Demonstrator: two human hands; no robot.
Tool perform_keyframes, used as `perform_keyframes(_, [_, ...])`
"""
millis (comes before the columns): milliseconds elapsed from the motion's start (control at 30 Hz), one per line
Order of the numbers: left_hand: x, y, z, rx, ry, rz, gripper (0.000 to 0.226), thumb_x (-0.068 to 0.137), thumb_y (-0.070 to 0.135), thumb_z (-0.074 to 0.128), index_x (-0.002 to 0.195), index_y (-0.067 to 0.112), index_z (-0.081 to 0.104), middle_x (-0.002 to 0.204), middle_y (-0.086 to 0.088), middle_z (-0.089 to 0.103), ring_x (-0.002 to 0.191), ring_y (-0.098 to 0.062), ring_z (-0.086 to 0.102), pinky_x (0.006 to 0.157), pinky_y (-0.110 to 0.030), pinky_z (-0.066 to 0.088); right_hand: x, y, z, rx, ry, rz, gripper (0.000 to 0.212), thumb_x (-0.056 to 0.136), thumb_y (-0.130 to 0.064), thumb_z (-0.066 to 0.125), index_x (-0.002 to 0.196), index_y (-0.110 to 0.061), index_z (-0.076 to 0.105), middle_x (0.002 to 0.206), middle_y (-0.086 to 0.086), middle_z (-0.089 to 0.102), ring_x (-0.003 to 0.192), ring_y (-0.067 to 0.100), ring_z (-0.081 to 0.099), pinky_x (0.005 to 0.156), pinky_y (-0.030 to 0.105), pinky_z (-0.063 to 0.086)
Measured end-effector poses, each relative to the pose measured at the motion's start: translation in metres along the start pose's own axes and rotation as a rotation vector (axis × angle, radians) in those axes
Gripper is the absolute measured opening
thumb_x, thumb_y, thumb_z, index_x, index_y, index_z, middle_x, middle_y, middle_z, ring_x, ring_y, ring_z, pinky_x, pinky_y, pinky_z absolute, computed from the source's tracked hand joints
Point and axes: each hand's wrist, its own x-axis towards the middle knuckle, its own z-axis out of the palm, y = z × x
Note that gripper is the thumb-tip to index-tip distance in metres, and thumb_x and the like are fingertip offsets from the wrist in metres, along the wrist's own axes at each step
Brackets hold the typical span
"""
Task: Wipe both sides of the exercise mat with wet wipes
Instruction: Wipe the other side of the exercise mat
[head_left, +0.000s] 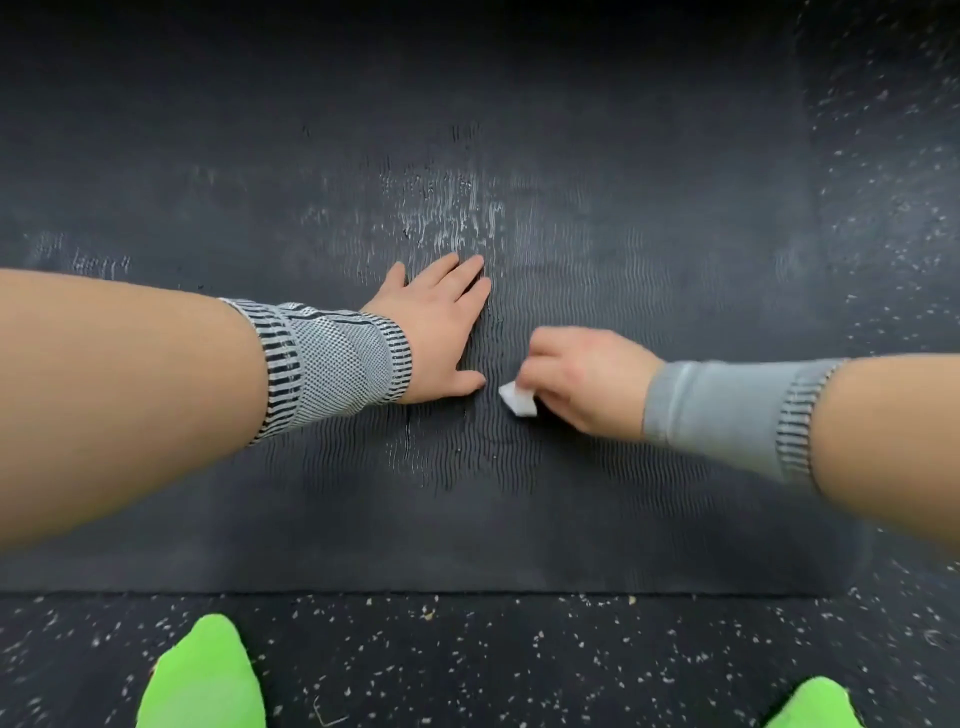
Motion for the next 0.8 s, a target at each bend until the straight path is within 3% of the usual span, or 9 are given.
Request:
perform_keyframes(133, [-0.007,0.008,0.001,0.015,0.011,0.008,0.102,0.087,0.065,0.052,0.156,0.011,0.0,0.164,-0.005,-0.009,0.151,-0.024,-0.004,0.119,-0.057,0.014,0.014,0.009,-0.004,-0.047,0.045,0.216,0.017,0.088,-0.011,0.054,0.1,-0.009,0.065,0.099,0.012,0.055,0.082,0.033,0.057,0.067,0.032,0.043])
perform_keyframes(200, [-0.011,0.012,0.002,0.032,0.007,0.028,0.102,0.086,0.065,0.052,0.156,0.011,0.001,0.164,-0.005,-0.009,0.151,-0.024,-0.004,0.119,-0.056,0.014,-0.002,-0.014,0.004,-0.021,0.037,0.123,0.008,0.076,-0.008,0.067,0.083,-0.009,0.065,0.084,0.011,0.055,0.066,0.032,0.057,0.056,0.035,0.05])
perform_keyframes(300, [-0.021,0.019,0.01,0.076,-0.013,0.062,0.103,0.086,0.066,0.052,0.155,0.011,0.0,0.164,-0.005,-0.01,0.151,-0.024,-0.005,0.119,-0.055,0.013,-0.044,-0.053,0.027,0.015,-0.102,-0.076,0.027,0.055,-0.012,0.082,0.07,-0.017,0.061,0.073,0.002,0.053,0.057,0.021,0.053,0.042,0.025,0.043])
perform_keyframes(400, [-0.028,0.023,0.015,0.11,-0.029,0.07,0.104,0.086,0.067,0.052,0.155,0.011,-0.002,0.163,-0.005,-0.012,0.151,-0.024,-0.006,0.118,-0.054,0.014,-0.055,-0.055,0.031,-0.023,-0.209,-0.186,0.031,0.053,-0.015,0.084,0.07,-0.023,0.06,0.075,-0.001,0.053,0.059,0.017,0.053,0.041,0.021,0.038])
perform_keyframes(467, [-0.03,0.024,0.014,0.121,-0.031,0.066,0.103,0.086,0.067,0.051,0.155,0.01,-0.001,0.163,-0.005,-0.012,0.151,-0.024,-0.006,0.118,-0.054,0.014,-0.036,-0.032,0.021,-0.068,-0.092,-0.095,0.028,0.054,-0.01,0.082,0.069,-0.022,0.062,0.073,0.002,0.052,0.057,0.022,0.055,0.043,0.024,0.041])
perform_keyframes(533, [-0.03,0.026,0.012,0.123,-0.046,0.056,0.104,0.086,0.066,0.052,0.155,0.011,-0.002,0.163,-0.005,-0.012,0.151,-0.024,-0.006,0.118,-0.054,0.014,-0.019,-0.015,0.01,-0.076,0.004,0.03,0.016,0.067,-0.004,0.074,0.076,-0.012,0.064,0.079,0.01,0.054,0.061,0.031,0.057,0.05,0.031,0.043])
perform_keyframes(600, [-0.032,0.029,0.012,0.137,-0.056,0.052,0.103,0.087,0.066,0.052,0.155,0.011,-0.002,0.163,-0.005,-0.012,0.151,-0.024,-0.006,0.118,-0.054,0.014,-0.018,-0.019,0.011,-0.097,-0.007,0.095,0.011,0.073,-0.003,0.068,0.082,-0.008,0.065,0.085,0.013,0.054,0.067,0.034,0.057,0.053,0.032,0.038])
perform_keyframes(700, [-0.039,0.032,0.015,0.159,-0.071,0.061,0.104,0.087,0.066,0.052,0.155,0.01,-0.003,0.163,-0.005,-0.013,0.151,-0.024,-0.006,0.118,-0.055,0.014,-0.039,-0.059,0.028,-0.053,-0.093,-0.069,0.022,0.061,-0.007,0.078,0.075,-0.013,0.063,0.077,0.007,0.053,0.061,0.026,0.055,0.046,0.029,0.041])
perform_keyframes(800, [-0.048,0.037,0.02,0.174,-0.099,0.074,0.106,0.086,0.066,0.053,0.155,0.01,-0.005,0.163,-0.006,-0.014,0.151,-0.025,-0.007,0.118,-0.055,0.014,-0.056,-0.089,0.034,-0.029,-0.406,-0.277,0.014,0.082,-0.011,0.063,0.096,-0.013,0.061,0.1,0.008,0.053,0.084,0.026,0.052,0.063,0.036,0.051])
